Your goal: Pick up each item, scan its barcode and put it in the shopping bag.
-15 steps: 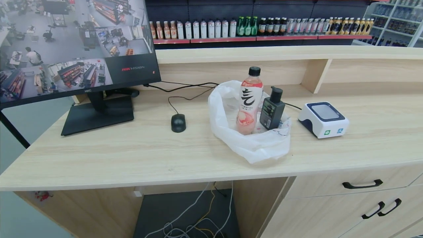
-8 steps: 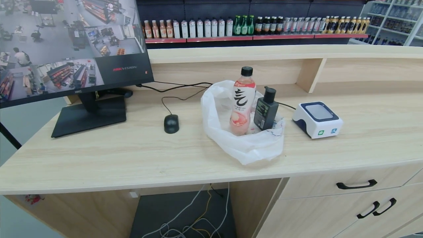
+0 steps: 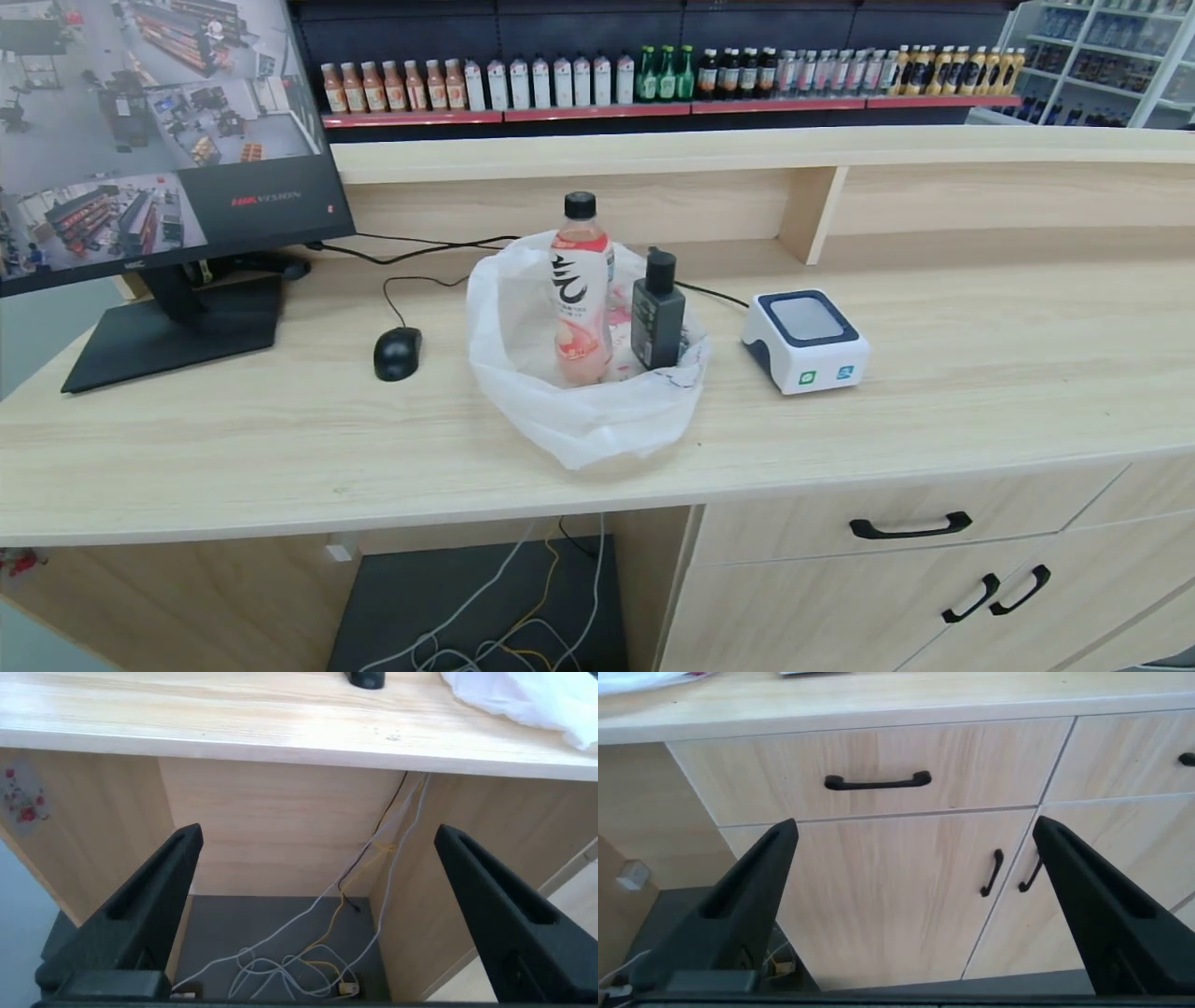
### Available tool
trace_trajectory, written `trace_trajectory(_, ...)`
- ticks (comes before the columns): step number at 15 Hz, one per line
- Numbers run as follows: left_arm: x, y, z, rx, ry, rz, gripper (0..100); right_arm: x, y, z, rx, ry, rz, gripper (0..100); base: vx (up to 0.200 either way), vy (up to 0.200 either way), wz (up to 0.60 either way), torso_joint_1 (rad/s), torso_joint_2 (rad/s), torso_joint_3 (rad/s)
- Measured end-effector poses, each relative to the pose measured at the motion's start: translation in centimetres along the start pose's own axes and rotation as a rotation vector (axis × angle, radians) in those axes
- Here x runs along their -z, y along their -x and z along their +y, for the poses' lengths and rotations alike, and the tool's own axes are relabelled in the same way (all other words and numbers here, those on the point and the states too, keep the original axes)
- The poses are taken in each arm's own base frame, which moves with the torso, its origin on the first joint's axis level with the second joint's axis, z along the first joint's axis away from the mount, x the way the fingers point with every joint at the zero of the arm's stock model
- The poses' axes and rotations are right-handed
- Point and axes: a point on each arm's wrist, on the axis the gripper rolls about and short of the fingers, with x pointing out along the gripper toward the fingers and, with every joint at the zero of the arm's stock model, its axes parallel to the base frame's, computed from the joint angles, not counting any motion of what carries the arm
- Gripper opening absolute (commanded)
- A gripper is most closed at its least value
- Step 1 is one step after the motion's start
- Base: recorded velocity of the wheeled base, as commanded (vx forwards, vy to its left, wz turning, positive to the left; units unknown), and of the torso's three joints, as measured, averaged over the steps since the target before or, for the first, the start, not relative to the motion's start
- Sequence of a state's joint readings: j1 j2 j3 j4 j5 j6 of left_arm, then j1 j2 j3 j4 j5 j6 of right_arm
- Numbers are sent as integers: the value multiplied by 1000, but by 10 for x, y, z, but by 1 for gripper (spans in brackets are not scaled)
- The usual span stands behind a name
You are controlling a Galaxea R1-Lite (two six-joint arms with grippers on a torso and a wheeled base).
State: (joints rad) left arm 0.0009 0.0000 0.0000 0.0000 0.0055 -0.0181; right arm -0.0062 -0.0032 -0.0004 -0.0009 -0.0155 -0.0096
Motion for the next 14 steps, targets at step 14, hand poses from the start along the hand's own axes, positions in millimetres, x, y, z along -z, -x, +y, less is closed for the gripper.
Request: trace_trajectory(14,0,0,0,-1,3,0,100,0,0,0,-1,2,0,100,0,-143,0,2,1,1)
